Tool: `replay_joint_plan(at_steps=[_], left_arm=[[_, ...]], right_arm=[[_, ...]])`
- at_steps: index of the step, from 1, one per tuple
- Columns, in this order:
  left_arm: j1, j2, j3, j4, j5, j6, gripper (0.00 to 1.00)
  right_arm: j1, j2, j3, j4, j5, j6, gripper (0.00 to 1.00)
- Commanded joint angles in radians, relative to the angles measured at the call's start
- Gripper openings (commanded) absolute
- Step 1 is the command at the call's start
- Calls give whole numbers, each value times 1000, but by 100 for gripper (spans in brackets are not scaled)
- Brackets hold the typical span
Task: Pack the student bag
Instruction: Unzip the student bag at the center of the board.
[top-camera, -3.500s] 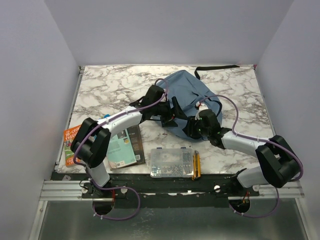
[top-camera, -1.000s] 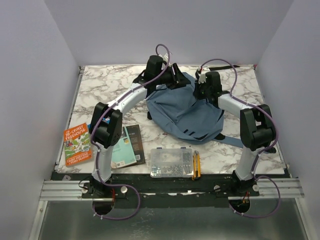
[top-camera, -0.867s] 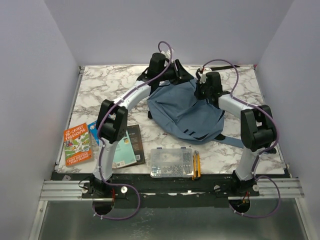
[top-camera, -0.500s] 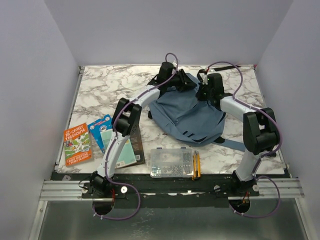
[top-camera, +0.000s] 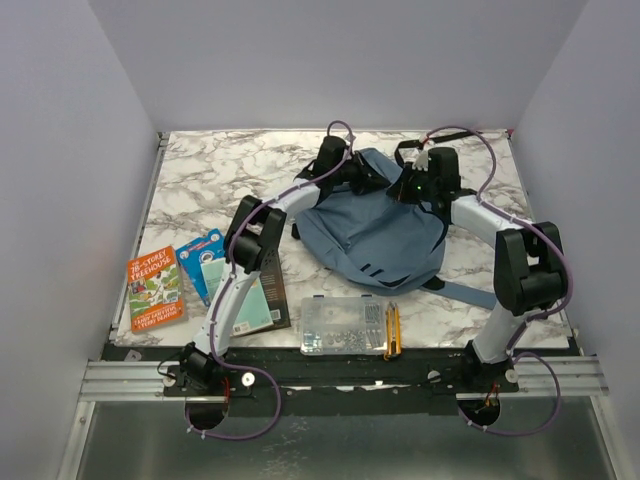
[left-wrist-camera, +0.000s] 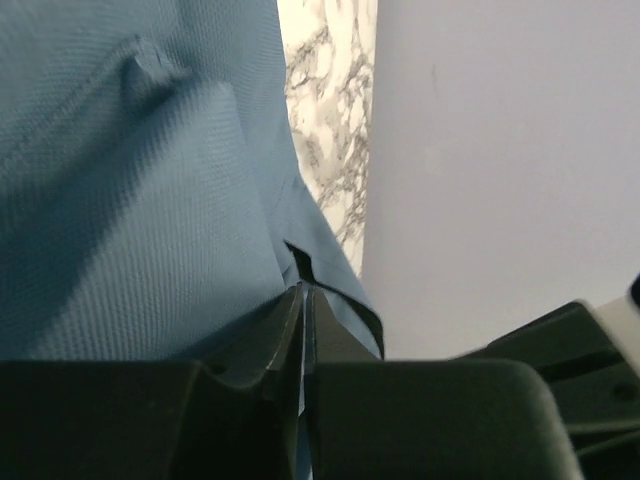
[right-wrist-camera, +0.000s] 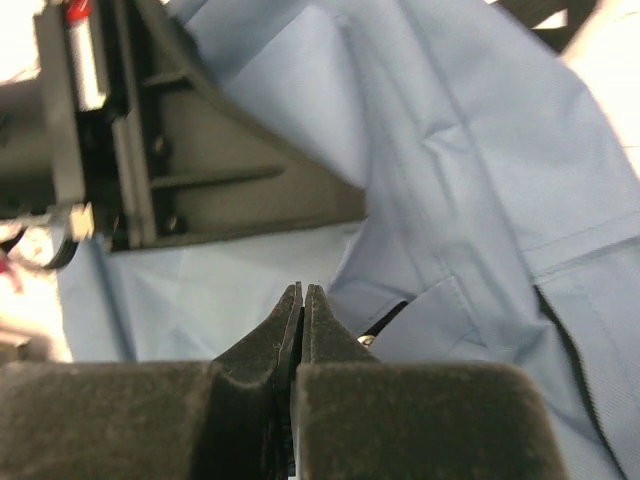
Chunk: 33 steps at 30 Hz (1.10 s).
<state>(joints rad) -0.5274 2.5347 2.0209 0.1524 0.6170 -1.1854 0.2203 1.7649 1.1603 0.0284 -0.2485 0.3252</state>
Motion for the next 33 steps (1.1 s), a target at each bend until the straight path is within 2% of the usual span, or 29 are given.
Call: replay_joint_plan(at_steps=[1, 4, 6, 9, 10, 14, 15, 17, 21, 25, 29, 33], left_arm=[[3, 30, 29, 18, -16, -88, 3], [-6, 33, 37, 19, -30, -75, 2], [-9, 39, 49, 18, -34, -62, 1], [-11, 48, 66, 20, -32, -65, 0], [-11, 53, 75, 20, -25, -63, 0], [1, 24, 89, 17, 23, -43, 2], [8, 1, 78, 16, 35, -32, 7], [23, -53, 52, -1, 56, 0, 21], [41, -177, -2, -80, 104, 103, 44], [38, -296, -90, -188, 110, 244, 53], [33, -374, -167, -291, 90, 365, 54], [10, -396, -169, -457, 51, 499, 51]], right_arm=[[10, -20, -68, 117, -317, 23, 1], [28, -12, -100, 157, -407, 17, 1], [63, 27, -62, 87, -484, -45, 1], [119, 70, -13, -19, -500, -127, 1], [120, 70, -24, -12, -497, -109, 1], [113, 19, -49, -11, -317, -59, 1], [113, 12, -39, -41, -274, -51, 3], [113, 6, -6, -129, -222, -29, 29], [102, -52, -1, -223, -136, 84, 50], [70, -144, -41, -230, -52, 232, 69], [14, -175, -71, -253, -36, 361, 72], [-43, -146, -152, -126, -175, 512, 70]])
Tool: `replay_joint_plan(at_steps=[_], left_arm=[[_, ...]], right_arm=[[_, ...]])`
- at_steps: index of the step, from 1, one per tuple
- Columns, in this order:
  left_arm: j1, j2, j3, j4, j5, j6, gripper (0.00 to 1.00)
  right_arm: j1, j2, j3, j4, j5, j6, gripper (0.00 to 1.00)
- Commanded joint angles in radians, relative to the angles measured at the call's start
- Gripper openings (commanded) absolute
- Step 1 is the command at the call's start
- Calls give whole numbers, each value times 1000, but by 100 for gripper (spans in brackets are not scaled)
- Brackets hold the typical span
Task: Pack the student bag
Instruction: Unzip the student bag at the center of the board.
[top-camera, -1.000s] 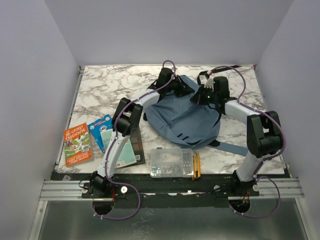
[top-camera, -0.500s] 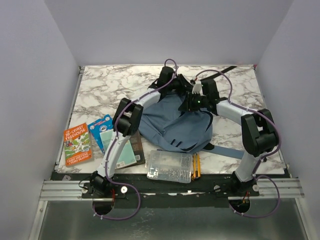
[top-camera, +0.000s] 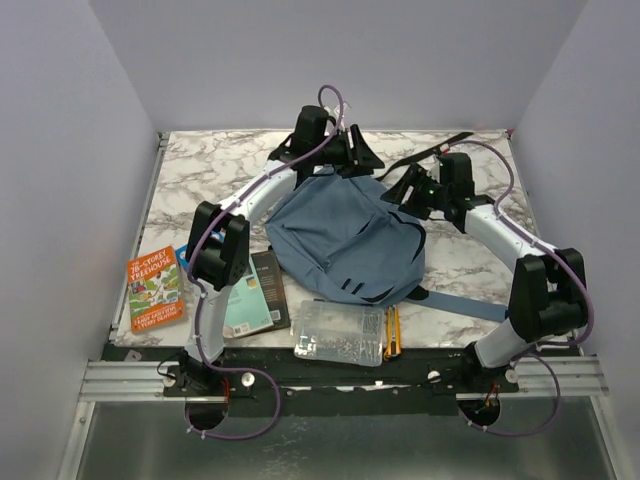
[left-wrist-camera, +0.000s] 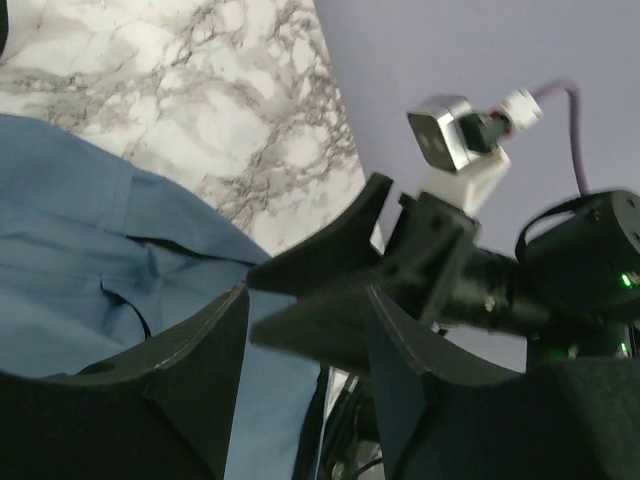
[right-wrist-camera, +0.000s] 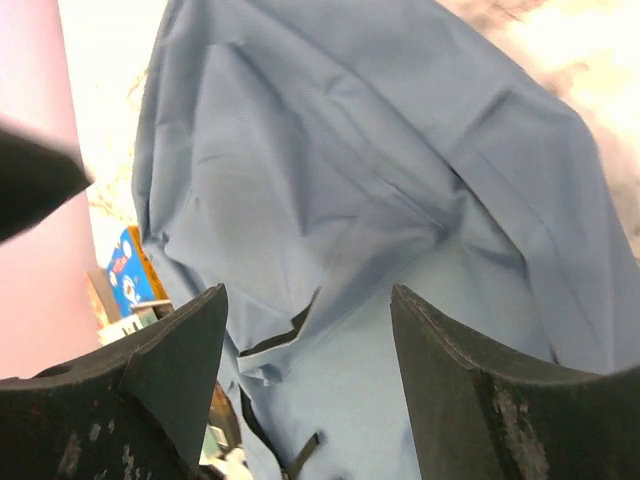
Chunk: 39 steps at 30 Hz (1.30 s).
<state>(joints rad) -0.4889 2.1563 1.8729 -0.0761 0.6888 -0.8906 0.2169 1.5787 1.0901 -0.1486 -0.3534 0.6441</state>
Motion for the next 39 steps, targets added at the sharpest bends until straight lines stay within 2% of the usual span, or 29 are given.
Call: replay_joint_plan(at_steps=[1, 3, 6, 9, 15, 17, 24, 32, 36, 39], left_arm=[[-35, -22, -23, -256, -26, 230, 49], [-47, -36, -55, -279, -31, 252, 44], [-55, -56, -109, -283, -16, 254, 36], [-60, -52, -132, -291, 0, 265, 36], [-62, -43, -180, -321, -8, 268, 31], [-63, -53, -199, -320, -26, 266, 32], [-63, -96, -265, -314, -126, 249, 46], [-78, -43, -243, -277, -51, 195, 47], [-86, 5, -208, -245, 34, 149, 36], [-91, 16, -214, -218, 44, 123, 29]], right_arm=[[-43, 59, -87, 68, -103, 225, 68], [-43, 103, -84, 90, -161, 272, 67], [-42, 154, -118, 220, -241, 348, 64], [-43, 192, -129, 285, -257, 373, 65], [-42, 239, -125, 299, -265, 380, 66], [-43, 238, -123, 296, -255, 374, 66], [-42, 238, -120, 282, -247, 362, 66], [-42, 242, -120, 284, -242, 362, 66], [-42, 241, -120, 285, -233, 365, 66], [-42, 244, -118, 289, -234, 370, 65]])
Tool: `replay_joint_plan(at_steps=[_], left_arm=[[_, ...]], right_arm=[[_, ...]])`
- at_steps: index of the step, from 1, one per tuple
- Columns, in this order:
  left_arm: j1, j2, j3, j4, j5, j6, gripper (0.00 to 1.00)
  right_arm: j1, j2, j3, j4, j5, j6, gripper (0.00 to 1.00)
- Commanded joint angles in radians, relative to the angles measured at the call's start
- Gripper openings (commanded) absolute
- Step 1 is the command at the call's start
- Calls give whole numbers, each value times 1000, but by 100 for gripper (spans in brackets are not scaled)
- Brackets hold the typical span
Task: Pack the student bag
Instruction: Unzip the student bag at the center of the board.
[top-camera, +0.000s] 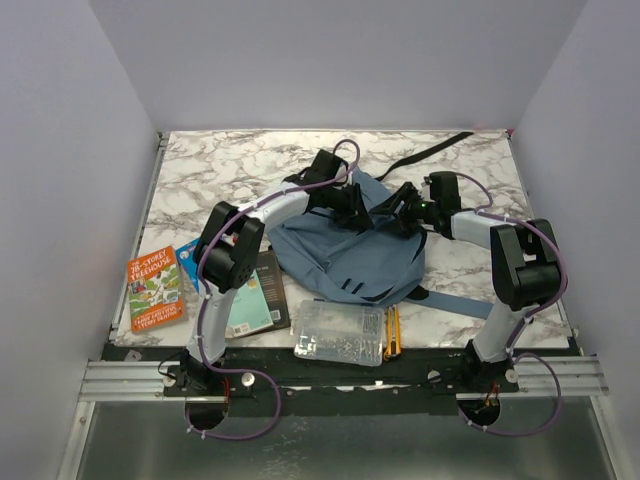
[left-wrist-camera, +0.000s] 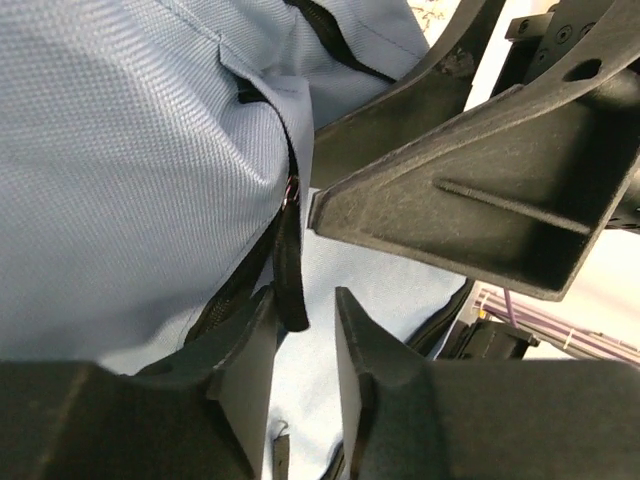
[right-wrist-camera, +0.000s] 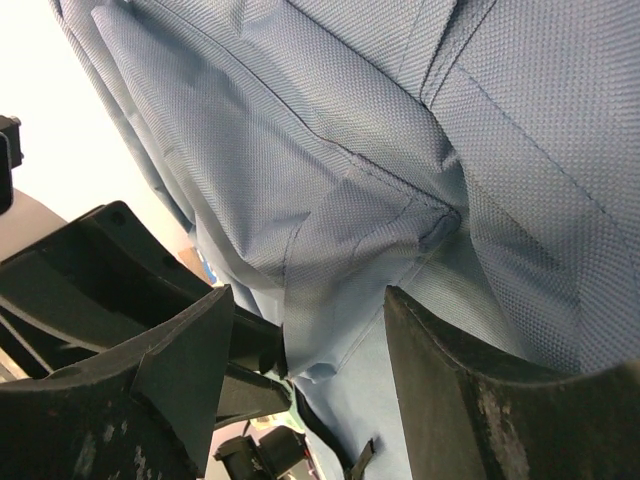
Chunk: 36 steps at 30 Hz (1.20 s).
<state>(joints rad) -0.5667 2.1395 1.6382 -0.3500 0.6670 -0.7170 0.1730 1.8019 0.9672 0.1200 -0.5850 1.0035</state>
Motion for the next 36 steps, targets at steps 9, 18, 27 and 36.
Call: replay_joint_plan(at_steps=[9, 18, 27, 36], left_arm=[[-6, 35, 22, 73, 29, -63, 14], [14, 46, 33, 95, 28, -82, 23], [24, 39, 23, 95, 23, -66, 2], [21, 4, -4, 59, 5, -29, 0]], right_arm=[[2, 33, -6, 50, 6, 28, 62], [1, 40, -6, 58, 4, 23, 62], [1, 56, -22, 99, 25, 56, 61], [-13, 83, -85, 246, 66, 190, 56]])
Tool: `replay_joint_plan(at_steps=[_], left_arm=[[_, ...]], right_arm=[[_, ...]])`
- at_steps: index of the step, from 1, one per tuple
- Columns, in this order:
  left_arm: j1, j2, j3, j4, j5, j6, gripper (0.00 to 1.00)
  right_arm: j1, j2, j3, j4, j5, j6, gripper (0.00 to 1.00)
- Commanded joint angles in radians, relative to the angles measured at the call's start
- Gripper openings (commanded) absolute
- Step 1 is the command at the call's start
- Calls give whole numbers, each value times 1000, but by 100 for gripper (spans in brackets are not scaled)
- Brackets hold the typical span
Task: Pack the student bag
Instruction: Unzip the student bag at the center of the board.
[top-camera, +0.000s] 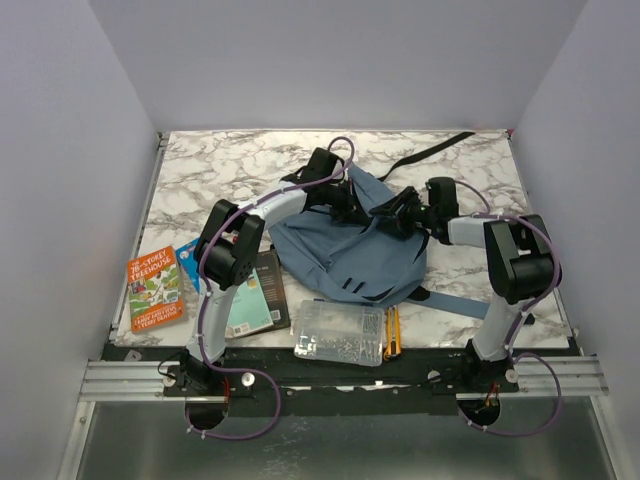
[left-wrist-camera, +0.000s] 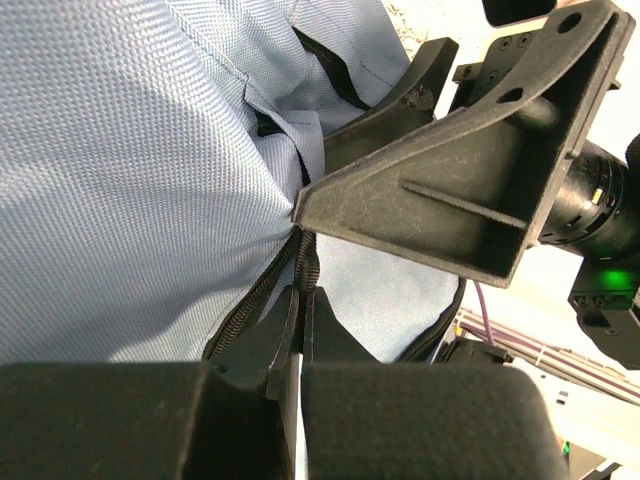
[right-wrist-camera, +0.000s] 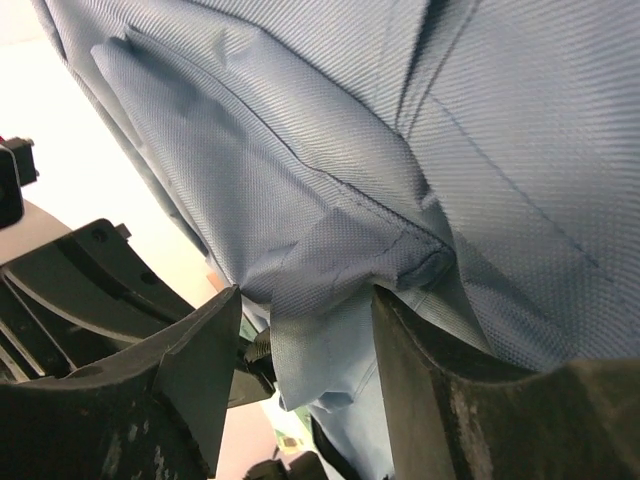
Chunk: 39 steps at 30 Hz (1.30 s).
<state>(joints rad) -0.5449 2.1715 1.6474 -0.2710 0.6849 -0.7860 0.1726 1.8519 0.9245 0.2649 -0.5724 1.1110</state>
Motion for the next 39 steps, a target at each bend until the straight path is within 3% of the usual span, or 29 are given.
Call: replay_joint_plan(at_steps=[1, 4, 7, 14, 19, 24, 25, 27, 29, 34, 38, 39], left_arm=[[0, -39, -24, -28, -21, 50, 0], [-2, -62, -42, -69, -60, 72, 0], [-4, -84, -60, -122, -102, 97, 0], [-4, -145, -92, -202, -219, 175, 0], [-1, -137, -72, -215, -235, 190, 0], [17, -89, 14, -246, -156, 196, 0], [30, -76, 43, -264, -129, 185, 3], [51, -94, 42, -259, -99, 178, 33], [66, -159, 3, -249, -129, 201, 47], [131, -392, -158, -236, -198, 252, 61], [225, -492, -242, -345, -387, 302, 67], [247, -503, -256, -376, -448, 309, 76]], right_arm=[[-18, 36, -60, 132, 65, 97, 54], [-34, 54, -92, 205, 111, 127, 49], [-56, 81, -100, 240, 155, 141, 36], [-147, 164, -37, 240, 223, 89, 34], [-205, 236, 105, 132, 140, -32, 37], [-199, 221, 202, 2, 11, -192, 56], [-197, 185, 199, -24, 15, -222, 58], [-184, 94, 185, -89, 77, -293, 66], [-173, 5, 191, -170, 155, -390, 70], [-120, -122, 237, -320, 278, -492, 73], [-53, -192, 257, -375, 321, -516, 73], [-29, -206, 264, -388, 329, -527, 73]])
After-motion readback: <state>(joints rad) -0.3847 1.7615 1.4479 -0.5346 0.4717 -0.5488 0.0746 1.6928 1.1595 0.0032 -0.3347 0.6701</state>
